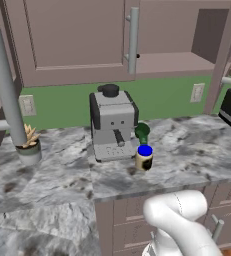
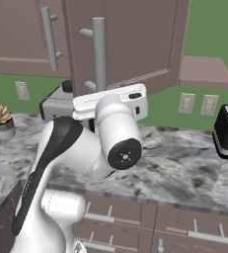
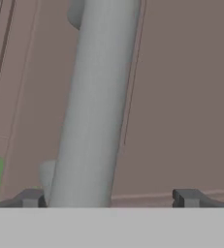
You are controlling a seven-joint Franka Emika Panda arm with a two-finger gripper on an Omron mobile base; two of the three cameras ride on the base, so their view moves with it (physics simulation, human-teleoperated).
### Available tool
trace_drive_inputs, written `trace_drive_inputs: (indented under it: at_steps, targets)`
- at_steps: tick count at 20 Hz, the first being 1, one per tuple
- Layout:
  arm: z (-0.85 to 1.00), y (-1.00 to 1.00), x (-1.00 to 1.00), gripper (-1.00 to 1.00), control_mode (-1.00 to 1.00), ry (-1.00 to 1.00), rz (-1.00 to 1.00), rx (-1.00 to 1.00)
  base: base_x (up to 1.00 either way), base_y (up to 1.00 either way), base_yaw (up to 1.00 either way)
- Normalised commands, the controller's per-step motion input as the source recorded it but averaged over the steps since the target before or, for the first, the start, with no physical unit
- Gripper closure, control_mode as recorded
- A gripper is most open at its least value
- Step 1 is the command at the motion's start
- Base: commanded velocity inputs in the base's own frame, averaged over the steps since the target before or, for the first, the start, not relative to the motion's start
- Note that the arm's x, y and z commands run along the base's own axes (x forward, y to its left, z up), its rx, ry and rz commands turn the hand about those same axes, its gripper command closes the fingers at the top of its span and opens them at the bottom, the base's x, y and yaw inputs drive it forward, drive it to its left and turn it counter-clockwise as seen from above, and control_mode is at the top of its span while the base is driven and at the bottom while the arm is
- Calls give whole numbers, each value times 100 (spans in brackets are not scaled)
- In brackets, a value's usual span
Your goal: Pick the pan from the cabinet and place it on the stove. Then turn on the stove burner for the pan.
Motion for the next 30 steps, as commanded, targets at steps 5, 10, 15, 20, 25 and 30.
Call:
trace_drive_inputs:
  at_steps: [5,10,15,20,25,30]
  targets:
    - [0,26,-96,-100,-100,-12,4,-7,0,0,0]
    - [13,87,-69,-100,-100,-3,5,-17,0,0,0]
    - [37,100,-54,-100,-100,-6,-2,-23,0,0,0]
    - [25,96,-21,-100,-100,-8,-17,-31,0,0,0]
    - [-4,72,20,-100,-100,7,-32,-32,0,0,0]
    - [-17,35,49,-100,-100,9,-38,-29,0,0,0]
